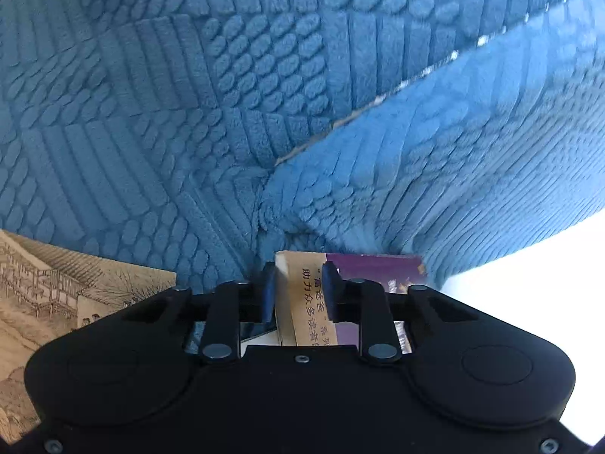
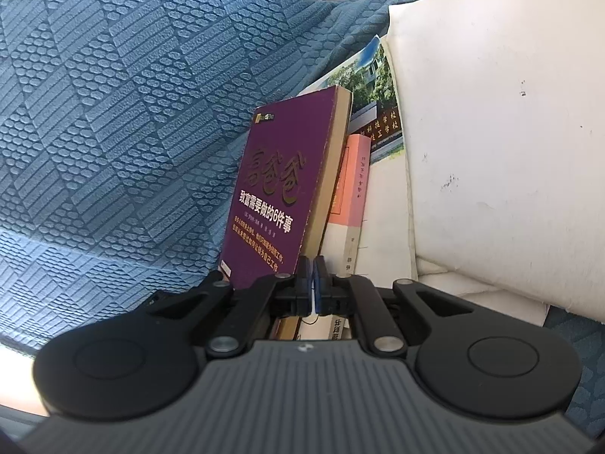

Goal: Organize objects
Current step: 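Hold the purple book upright with the right gripper against the stack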

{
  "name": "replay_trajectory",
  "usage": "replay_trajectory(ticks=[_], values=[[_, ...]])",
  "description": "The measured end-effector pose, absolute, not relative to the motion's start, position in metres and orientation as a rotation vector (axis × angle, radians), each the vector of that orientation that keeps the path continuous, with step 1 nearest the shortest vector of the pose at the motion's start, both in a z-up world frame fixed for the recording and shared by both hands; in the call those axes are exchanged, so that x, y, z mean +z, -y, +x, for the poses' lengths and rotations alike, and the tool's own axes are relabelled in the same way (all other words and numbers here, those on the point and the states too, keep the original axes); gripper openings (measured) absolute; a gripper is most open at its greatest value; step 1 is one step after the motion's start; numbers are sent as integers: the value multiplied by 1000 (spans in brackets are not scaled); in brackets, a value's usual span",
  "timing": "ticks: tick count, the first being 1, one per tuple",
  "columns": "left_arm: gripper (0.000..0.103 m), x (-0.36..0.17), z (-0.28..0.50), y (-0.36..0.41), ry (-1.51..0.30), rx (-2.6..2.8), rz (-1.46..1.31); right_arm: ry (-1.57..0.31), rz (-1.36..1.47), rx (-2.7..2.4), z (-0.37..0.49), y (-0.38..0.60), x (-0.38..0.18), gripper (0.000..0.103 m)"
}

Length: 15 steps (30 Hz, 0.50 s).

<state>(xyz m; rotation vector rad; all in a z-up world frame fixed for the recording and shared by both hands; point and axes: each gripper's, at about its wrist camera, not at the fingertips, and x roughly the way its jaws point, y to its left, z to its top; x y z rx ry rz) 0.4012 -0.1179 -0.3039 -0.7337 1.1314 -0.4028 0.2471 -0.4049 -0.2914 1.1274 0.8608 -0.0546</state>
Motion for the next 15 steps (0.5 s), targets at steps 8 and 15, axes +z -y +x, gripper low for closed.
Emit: replay_trajectory(ticks=[8, 15], values=[[12, -271, 386, 115, -1113, -498, -822, -840, 1297, 58, 226, 404, -291, 11], [10, -258, 369, 121, -1122, -559, -850, -755, 1464, 126, 206, 402, -292, 54]])
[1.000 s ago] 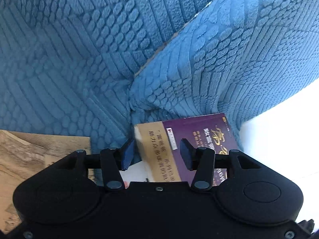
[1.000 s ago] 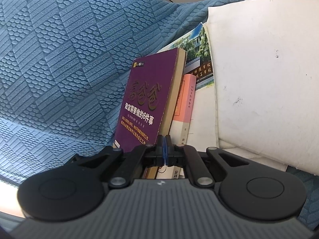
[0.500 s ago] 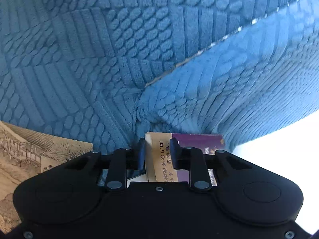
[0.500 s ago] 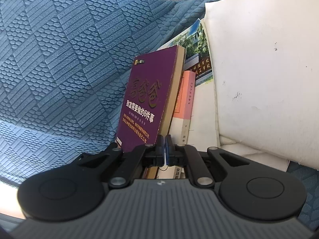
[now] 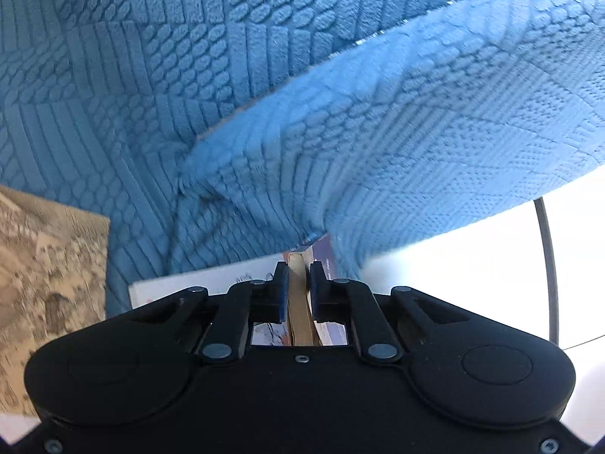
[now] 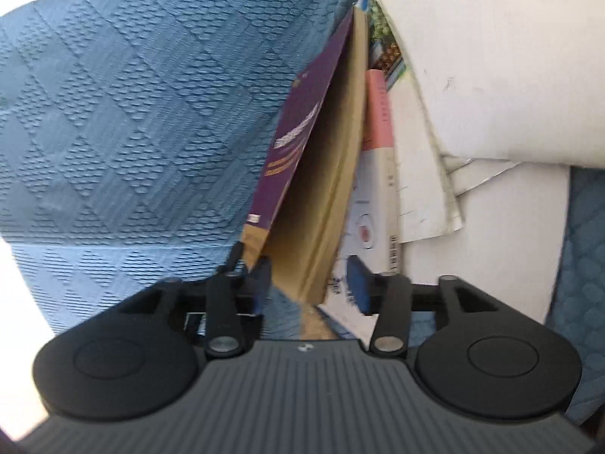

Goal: Organize objects

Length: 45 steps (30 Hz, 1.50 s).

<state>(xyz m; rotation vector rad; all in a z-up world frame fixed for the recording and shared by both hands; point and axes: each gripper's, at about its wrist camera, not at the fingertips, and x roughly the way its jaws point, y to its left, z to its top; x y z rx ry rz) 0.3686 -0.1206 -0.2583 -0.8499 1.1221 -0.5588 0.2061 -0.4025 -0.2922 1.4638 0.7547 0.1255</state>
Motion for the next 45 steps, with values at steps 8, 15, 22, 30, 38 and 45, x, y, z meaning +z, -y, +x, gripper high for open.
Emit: replay_trajectory(ticks=[8, 15, 22, 30, 38, 45], values=[[9, -259, 372, 119, -1131, -555, -853, -685, 1522, 137, 205, 415, -299, 75], [9, -264, 374, 115, -1140, -546, -885, -628, 1572, 205, 207, 423, -308, 85], [9, -263, 372, 113, -1148, -543, -885, -630, 1559, 217, 213, 421, -311, 88], [9, -258, 370, 115, -1155, -568, -907, -737, 1516, 233, 224, 403, -323, 88], [9, -260, 365, 118, -1187, -575, -892, -759, 1398, 230, 236, 395, -318, 27], [31, -271, 370, 121, -1250, -614, -972, -718, 1336, 217, 234, 406, -298, 20]])
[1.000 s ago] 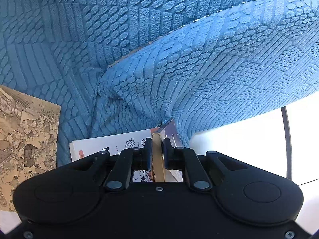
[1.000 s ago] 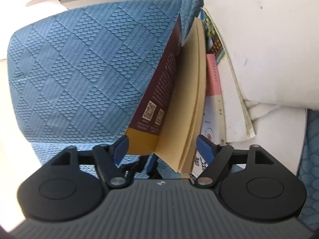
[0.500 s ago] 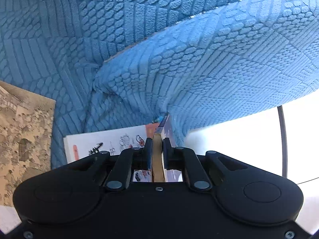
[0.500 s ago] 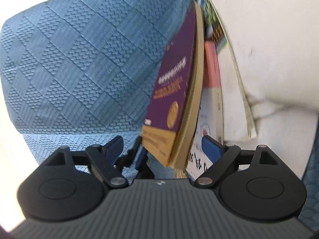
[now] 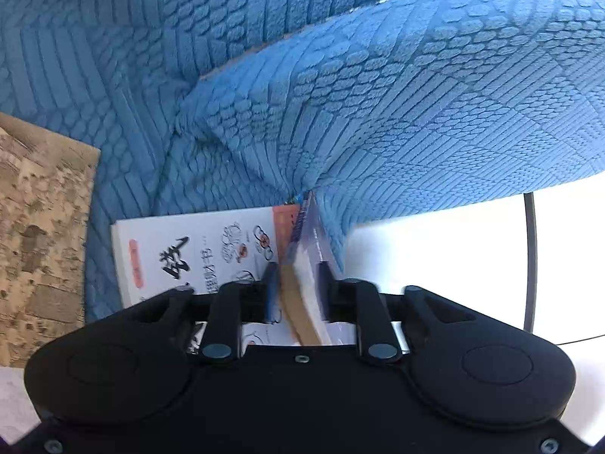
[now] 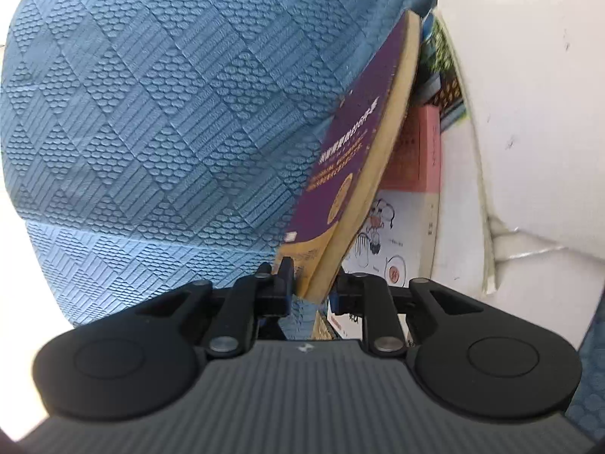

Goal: Organize objects

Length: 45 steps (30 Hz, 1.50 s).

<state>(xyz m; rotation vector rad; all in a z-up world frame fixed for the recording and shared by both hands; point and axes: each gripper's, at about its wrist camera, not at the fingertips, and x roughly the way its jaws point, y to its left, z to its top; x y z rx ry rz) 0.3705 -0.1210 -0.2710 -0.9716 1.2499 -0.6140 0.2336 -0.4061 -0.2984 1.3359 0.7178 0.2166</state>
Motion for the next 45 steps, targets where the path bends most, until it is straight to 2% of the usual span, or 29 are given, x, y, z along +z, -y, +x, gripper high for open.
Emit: replay_trajectory(ticks=[1, 2, 9, 15, 19, 23, 34, 45], values=[[40, -272, 372, 123, -1258, -628, -981, -722, 1329, 213, 234, 407, -297, 20], [43, -274, 373, 125, -1265, -644, -990, -720, 1329, 213, 233, 409, -296, 20], [46, -296, 377, 143, -1340, -677, -1012, -720, 1282, 270, 218, 422, -286, 20], [39, -300, 365, 167, -1383, -755, -982, -768, 1233, 300, 199, 429, -281, 20], [20, -305, 352, 181, -1407, -762, -957, -805, 1219, 310, 196, 438, -279, 21], [16, -295, 339, 182, -1364, -769, -922, -833, 1209, 278, 197, 441, -274, 22], [15, -233, 306, 142, -1228, -709, -821, -850, 1178, 265, 190, 431, -241, 25], [16, -187, 265, 85, -1159, -646, -893, -893, 1046, 373, 179, 402, -186, 25]])
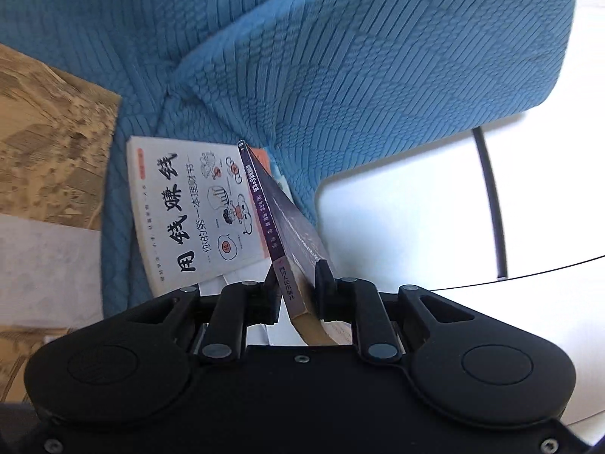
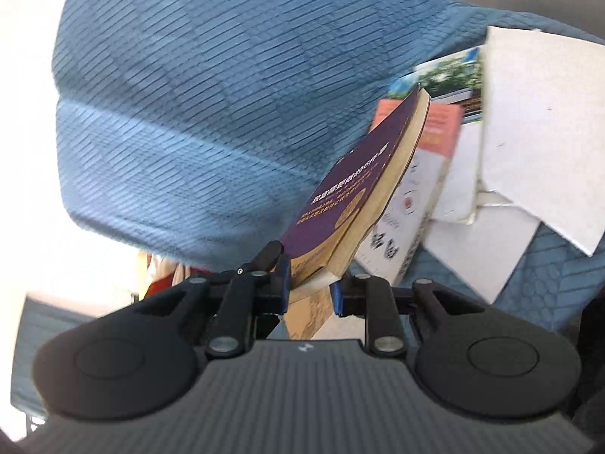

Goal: Organize objects

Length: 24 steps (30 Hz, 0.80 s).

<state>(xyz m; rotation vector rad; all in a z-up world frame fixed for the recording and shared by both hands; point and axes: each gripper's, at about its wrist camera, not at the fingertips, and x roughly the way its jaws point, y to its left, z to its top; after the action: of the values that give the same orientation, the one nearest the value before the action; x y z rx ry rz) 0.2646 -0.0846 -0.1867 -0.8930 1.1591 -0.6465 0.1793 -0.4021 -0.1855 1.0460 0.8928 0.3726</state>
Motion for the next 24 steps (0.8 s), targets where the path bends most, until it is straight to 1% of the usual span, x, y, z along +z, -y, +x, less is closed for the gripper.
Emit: replay_trajectory(ticks=[10, 16, 20, 24], values=[[17, -117, 246, 19, -1060, -564, -916, -928, 977, 544, 193, 358, -129, 25], [18, -84, 236, -24, -991, -511, -928, -955, 939, 649, 203, 325, -101, 25], [18, -79, 230, -53, -964, -477, -932, -988, 907, 701, 211, 302, -96, 25], [19, -94, 228, -77, -967, -444, -948, -1038, 871, 728, 217, 278, -103, 25]])
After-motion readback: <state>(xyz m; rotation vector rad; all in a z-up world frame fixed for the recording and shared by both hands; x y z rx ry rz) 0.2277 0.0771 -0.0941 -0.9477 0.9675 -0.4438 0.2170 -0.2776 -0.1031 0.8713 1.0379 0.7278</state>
